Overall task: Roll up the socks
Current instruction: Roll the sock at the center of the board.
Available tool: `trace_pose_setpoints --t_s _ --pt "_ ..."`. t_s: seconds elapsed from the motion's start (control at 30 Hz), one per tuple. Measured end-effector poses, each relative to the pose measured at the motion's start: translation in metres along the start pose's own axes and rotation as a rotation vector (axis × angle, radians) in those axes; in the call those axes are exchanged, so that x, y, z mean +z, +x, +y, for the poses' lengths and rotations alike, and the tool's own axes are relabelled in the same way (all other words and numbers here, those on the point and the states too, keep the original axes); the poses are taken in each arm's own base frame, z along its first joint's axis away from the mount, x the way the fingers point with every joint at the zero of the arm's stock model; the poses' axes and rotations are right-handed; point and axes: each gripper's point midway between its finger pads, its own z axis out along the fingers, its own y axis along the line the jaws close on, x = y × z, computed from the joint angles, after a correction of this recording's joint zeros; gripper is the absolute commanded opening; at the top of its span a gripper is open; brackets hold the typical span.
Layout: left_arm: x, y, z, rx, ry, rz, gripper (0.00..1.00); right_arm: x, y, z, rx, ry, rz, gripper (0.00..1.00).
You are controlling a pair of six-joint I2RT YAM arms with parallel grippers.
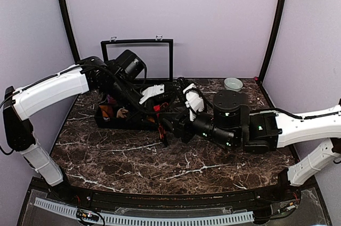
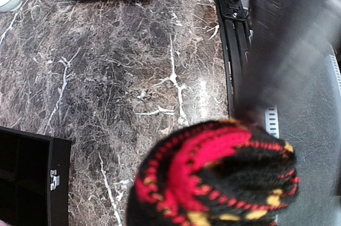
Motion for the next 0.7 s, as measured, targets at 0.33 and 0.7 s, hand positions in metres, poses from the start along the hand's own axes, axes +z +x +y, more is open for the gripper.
trace_pose_setpoints --t_s 0.33,0.7 --pt "0.001 0.003 0.011 -0.010 -0.051 0.011 0.00 0.002 0.011 -0.004 -0.032 0.166 0.023 0.42" --pt "-0.003 0.015 0.035 -0.071 -0.129 0.032 0.00 0.007 0.031 0.036 0.013 0.005 0.034 0.37"
